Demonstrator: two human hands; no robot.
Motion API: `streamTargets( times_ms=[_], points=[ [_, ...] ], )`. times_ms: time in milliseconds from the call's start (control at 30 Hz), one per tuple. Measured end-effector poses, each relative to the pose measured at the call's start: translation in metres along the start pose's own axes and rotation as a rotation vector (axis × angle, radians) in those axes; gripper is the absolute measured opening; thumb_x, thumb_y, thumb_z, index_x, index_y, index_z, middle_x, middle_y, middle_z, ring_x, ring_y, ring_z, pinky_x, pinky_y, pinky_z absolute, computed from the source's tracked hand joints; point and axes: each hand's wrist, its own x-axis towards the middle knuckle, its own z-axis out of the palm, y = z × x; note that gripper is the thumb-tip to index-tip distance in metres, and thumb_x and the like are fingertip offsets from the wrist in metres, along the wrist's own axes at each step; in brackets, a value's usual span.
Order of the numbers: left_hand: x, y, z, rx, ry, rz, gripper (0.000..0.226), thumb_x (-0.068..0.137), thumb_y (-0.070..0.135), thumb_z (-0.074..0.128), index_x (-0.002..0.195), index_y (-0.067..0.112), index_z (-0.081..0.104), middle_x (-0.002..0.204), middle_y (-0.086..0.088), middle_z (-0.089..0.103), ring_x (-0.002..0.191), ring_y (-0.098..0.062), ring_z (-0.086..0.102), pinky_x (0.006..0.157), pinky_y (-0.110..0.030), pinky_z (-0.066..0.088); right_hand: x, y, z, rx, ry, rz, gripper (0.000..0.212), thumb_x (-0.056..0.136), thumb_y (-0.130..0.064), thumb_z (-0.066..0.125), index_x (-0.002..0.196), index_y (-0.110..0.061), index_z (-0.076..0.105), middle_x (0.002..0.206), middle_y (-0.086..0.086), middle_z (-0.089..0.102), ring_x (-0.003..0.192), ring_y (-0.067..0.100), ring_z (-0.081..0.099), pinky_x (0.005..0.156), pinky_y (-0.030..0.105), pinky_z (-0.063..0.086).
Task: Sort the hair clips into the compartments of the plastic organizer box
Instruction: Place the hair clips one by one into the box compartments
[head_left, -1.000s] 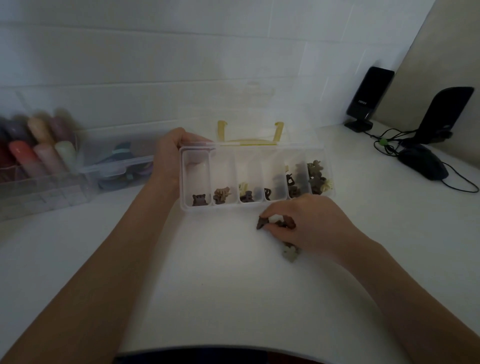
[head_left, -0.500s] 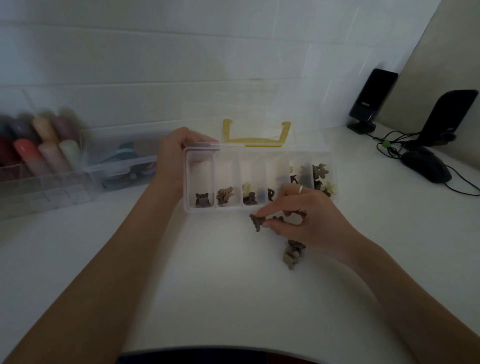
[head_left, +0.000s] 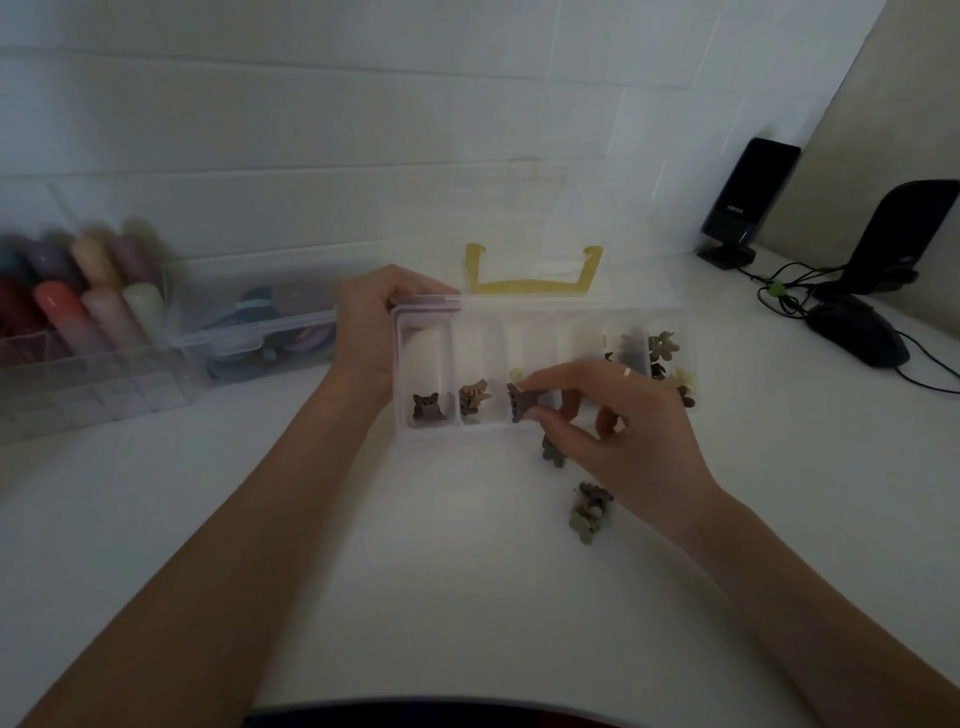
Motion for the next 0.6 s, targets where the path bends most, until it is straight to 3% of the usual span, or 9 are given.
streamTargets(
  times_ms=[100,200,267,400,500,600],
  points=[
    [0.002,-0.004,-0.001,0.024,-0.007,0.027,0.02,0.053,0.014,0.049,0.05,0.008,0.068,0.055,-0.005,0.065,0.057,-0.016,0.059,0.06,-0.023,0.046,0.0,-0.002,0.007,-0.05,0.061,-0.031,0.012,0.083,-0.025,0.062,0.092,-0.031,0.058,0.081,-0.013,0.063,0.072,0.003,0.056,0.058,0.006,0.036],
    [0.0,-0.005,0.001,0.003,-0.029,0.01,0.015,0.042,0.018,0.056,0.049,0.011,0.067,0.054,-0.002,0.064,0.057,-0.014,0.058,0.061,-0.024,0.045,0.005,0.0,0.02,-0.103,0.04,-0.066,0.014,0.082,-0.012,0.069,0.093,-0.02,0.07,0.1,-0.005,0.063,0.081,0.004,0.051,0.072,0.007,0.037],
    [-0.002,-0.004,0.004,0.022,-0.003,-0.001,0.015,0.046,0.016,0.054,0.048,0.01,0.067,0.054,-0.003,0.064,0.055,-0.015,0.058,0.059,-0.023,0.045,0.007,0.001,0.025,-0.097,0.006,-0.068,0.02,0.081,-0.01,0.071,0.1,-0.018,0.072,0.103,-0.002,0.057,0.079,0.003,0.047,0.074,0.011,0.039],
    [-0.002,-0.001,0.005,-0.002,0.053,-0.014,0.034,0.068,0.005,0.041,0.046,0.007,0.066,0.052,-0.005,0.064,0.053,-0.017,0.058,0.055,-0.021,0.046,0.004,0.001,0.01,-0.026,-0.099,-0.066,0.015,0.084,-0.026,0.066,0.096,-0.018,0.073,0.081,-0.013,0.055,0.061,-0.007,0.045,0.057,0.01,0.04],
    [0.001,0.0,0.001,-0.01,0.085,0.001,0.042,0.075,0.004,0.039,0.044,0.009,0.066,0.051,-0.004,0.063,0.053,-0.016,0.058,0.055,-0.02,0.046,0.003,0.006,-0.007,-0.19,-0.221,-0.088,0.026,0.082,-0.045,0.056,0.084,-0.026,0.073,0.058,-0.021,0.051,0.046,-0.008,0.042,0.052,0.007,0.04],
    [0.004,0.0,-0.002,-0.02,0.116,-0.022,0.044,0.077,0.006,0.038,0.044,0.009,0.066,0.049,-0.004,0.063,0.052,-0.016,0.057,0.056,-0.022,0.045,0.004,0.016,-0.016,-0.418,-0.28,-0.114,0.031,0.079,-0.055,0.05,0.076,-0.035,0.074,0.049,-0.015,0.057,0.043,0.001,0.05,0.046,0.019,0.047]
  ],
)
